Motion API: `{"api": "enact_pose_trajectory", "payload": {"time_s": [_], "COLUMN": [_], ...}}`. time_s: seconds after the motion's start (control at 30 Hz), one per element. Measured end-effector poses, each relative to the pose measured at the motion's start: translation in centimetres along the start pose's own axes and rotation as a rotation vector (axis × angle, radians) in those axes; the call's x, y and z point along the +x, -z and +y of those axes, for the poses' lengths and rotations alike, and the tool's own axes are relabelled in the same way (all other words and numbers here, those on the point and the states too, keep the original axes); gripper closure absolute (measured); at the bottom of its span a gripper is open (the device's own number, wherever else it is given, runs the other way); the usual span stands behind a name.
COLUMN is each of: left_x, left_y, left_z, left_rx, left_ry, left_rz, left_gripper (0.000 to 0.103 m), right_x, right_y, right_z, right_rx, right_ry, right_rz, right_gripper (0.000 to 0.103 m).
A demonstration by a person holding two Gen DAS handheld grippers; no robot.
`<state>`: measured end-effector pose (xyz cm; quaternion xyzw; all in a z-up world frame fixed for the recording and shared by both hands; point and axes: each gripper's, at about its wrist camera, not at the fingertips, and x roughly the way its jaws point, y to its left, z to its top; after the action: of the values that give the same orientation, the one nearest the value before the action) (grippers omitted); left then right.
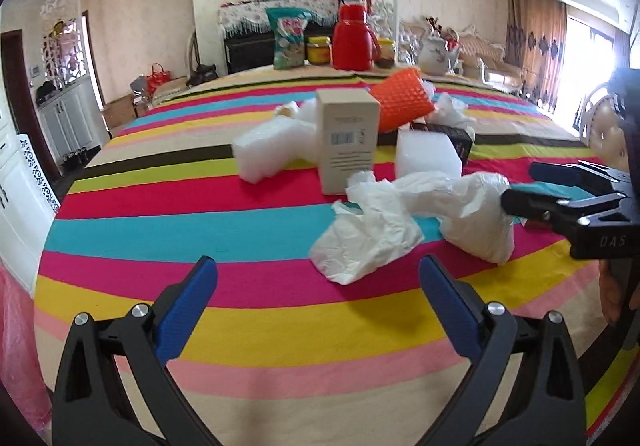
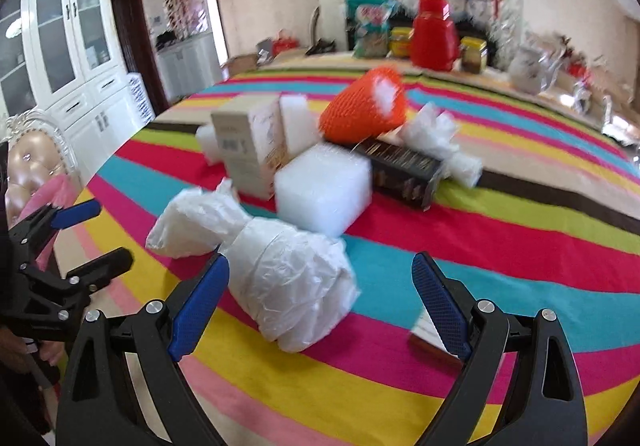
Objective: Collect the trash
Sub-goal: 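Grasp the white plastic bag with the right gripper while the left gripper grasps a tissue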
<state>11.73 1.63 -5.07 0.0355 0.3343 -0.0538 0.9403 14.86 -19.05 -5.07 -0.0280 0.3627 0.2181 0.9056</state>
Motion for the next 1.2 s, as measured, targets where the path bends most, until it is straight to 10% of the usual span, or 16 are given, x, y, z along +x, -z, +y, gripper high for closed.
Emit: {"api": "enact_pose_trajectory", "payload": {"time_s": [0.17, 0.23, 0.33, 0.73, 0.97, 1.2], "left_x": [0.2, 0.4, 1.0, 5.2, 6.6, 5.4], "left_y": [0.3, -0.1, -0.6, -2.9, -2.2, -2.2], "left_z": [0.0, -0.1, -0.2, -3.1, -3.8, -3.2], "left_rx": [0.014, 0.020, 0.013, 0.072, 0.074, 0.048], "left_ry": [0.006, 0.006, 0.018, 0.027, 0.090, 0.125], "left_rz": [0.017, 0.015, 0.013, 0.075, 0.126, 0.062], "left_gripper": [0.006, 0.006, 0.006, 0.019, 0.074, 0.088], "right_x": [2.9, 3.4, 2.4, -0.3, -1.1, -1.8], "right_y": [0.2, 0.3, 0.3, 0.4, 0.2, 0.2], "right_z": [1.4, 1.4, 1.0, -2.3, -2.8, -1.6], "right_rx": [-0.051, -0.045, -0.038, 0.077, 0.093, 0.052], "right_ry": [-0.013, -0.026, -0.021, -0.007, -0.020, -0.003], "right_rz": [0.081, 0.084, 0.041, -0.057, -0.076, -0.110], "right_gripper": [0.018, 0.044, 0.053, 0.056, 0.055, 0.055]}}
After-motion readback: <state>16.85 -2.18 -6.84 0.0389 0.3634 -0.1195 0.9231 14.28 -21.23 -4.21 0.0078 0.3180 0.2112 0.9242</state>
